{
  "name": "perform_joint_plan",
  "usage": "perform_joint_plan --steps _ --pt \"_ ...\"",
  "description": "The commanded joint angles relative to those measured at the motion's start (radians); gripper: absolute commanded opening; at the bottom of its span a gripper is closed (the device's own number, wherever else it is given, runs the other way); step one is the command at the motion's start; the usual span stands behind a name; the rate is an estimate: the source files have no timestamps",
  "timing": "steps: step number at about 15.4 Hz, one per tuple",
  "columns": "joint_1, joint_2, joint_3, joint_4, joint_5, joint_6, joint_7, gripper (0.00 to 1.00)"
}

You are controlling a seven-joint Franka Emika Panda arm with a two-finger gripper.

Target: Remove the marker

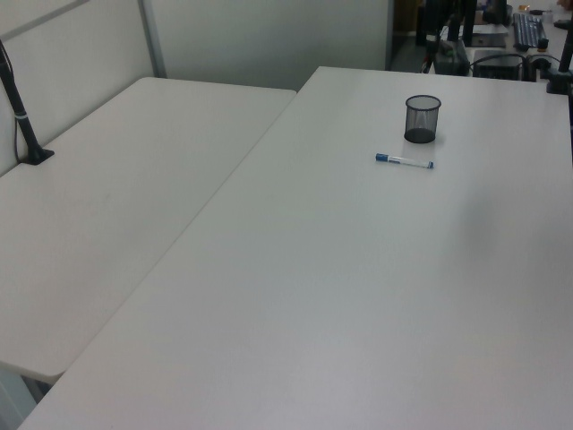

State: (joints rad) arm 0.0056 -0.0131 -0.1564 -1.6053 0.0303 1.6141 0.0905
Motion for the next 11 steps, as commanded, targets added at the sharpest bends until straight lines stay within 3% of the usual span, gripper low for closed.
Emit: perform_joint_plan --steps 1,6,11 --pt "0.001 -0.021 0.007 -0.025 0.007 0.0 0.014 1.0" --pt "-0.085 -0.025 0.107 -0.028 -0.003 -0.003 -0.061 1.0" --pt "-0.088 -0.033 0.104 -0.025 -0.015 0.0 -0.08 1.0"
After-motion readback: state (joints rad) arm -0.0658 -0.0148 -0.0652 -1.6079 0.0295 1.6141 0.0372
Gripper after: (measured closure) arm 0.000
